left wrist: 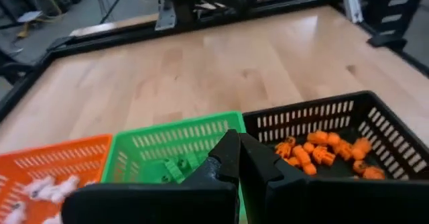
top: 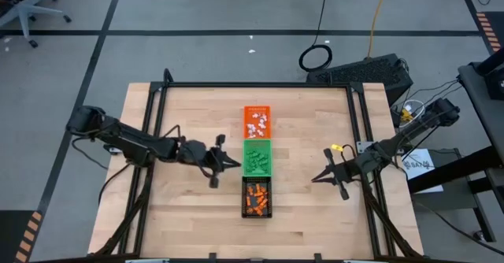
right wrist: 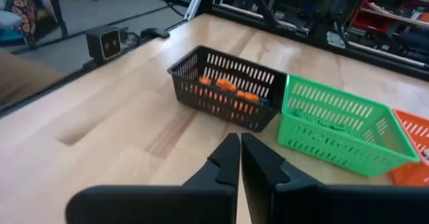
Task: Sort Halloween decoration
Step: Return to Home Position
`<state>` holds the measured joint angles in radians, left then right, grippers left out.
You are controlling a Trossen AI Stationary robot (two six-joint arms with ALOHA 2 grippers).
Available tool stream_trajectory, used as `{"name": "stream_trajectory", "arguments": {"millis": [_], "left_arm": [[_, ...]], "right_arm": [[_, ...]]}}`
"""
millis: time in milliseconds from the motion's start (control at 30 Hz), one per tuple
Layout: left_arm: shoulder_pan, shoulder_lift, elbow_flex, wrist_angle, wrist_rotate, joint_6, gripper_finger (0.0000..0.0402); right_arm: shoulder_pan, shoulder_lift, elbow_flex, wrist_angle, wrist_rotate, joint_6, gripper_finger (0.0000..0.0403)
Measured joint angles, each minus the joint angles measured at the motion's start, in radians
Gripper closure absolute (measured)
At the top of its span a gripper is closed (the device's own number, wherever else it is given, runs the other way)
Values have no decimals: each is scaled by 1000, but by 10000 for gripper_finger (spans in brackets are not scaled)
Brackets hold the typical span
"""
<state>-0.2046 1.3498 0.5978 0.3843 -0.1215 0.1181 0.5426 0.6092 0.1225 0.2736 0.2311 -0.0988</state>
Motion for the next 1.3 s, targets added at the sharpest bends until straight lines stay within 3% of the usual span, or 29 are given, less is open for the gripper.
{"name": "stream_trajectory", "arguments": {"millis": [133,500,733,933,1300], "left_arm": [[66,-67,-114,58,68,-9,398],[109,-320,-379,178,67,-38,398],[109,-451,-495,191,42,-61,398],[109,-576,-585,214,40,-72,398],[109,-749,-591,134,39,-59,398]], "right_arm": [[0,-45,-53,26,0,3,403],[-18,-155,-103,39,5,-33,403],[-73,-237,-104,-44,3,-48,403],[-105,-352,-105,-111,-15,-68,403],[-219,-539,-107,-186,-180,-138,403]]}}
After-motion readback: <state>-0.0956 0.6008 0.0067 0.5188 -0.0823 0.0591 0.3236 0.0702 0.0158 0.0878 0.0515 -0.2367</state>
